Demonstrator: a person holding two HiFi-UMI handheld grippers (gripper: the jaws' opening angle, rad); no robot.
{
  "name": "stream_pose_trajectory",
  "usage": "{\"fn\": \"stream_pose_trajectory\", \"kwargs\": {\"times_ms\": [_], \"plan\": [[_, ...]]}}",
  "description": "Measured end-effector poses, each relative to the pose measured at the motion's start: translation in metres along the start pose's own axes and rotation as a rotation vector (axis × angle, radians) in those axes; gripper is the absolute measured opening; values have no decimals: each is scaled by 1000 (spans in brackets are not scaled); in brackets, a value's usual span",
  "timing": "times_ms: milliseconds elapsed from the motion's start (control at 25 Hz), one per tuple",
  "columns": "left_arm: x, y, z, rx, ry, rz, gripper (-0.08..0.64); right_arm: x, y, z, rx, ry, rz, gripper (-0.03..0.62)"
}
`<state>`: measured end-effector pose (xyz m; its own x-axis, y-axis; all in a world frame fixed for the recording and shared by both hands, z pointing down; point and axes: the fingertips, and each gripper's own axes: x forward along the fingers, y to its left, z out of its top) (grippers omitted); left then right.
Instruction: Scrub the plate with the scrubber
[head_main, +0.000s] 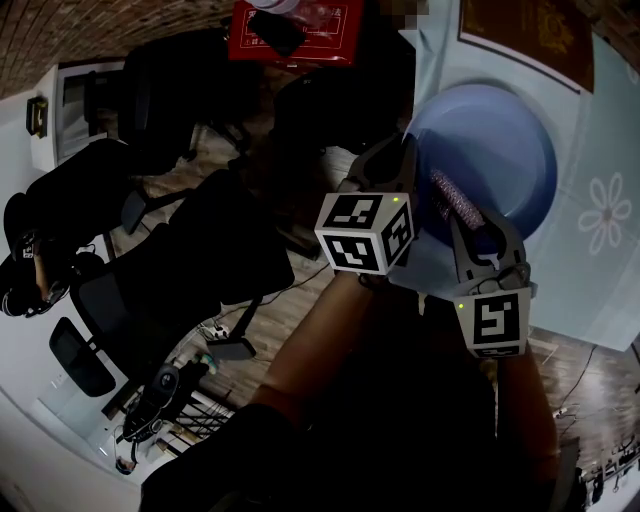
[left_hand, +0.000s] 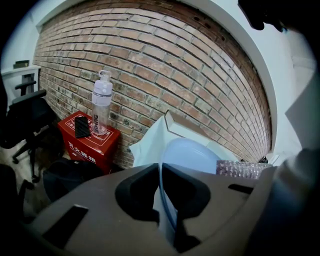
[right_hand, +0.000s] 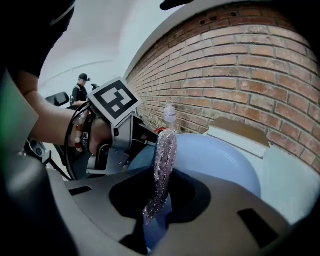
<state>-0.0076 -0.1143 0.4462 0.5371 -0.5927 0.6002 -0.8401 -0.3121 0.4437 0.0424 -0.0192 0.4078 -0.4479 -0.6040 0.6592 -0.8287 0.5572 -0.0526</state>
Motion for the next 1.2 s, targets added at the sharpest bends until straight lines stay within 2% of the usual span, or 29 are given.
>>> {"fn": "stream_pose_trajectory", "kwargs": {"times_ms": [80,280,440,600,800,960,1200], "plan": [[0,0,0,-7,2,-3,34,9,-2,2,48,7,-14,87],[3,0,1,-16,5,-11,35,33,-15,6,29,18,-74,87],[2,1,1,-19,10,-13,34,47,-27,18,55,16,-91,87],[1,0,0,-5,17,-17,34,59,-41,30,-57,28,-148,87],[1,1,0,9,13,-12,34,72,-61,33,-122,72,-150,87],[1,2,0,11,13,-13,34,71,-81,28,-199,141,-190,87],[1,0,0,48,15,5,34,57,-122,13,-253,265,-247,87]]}}
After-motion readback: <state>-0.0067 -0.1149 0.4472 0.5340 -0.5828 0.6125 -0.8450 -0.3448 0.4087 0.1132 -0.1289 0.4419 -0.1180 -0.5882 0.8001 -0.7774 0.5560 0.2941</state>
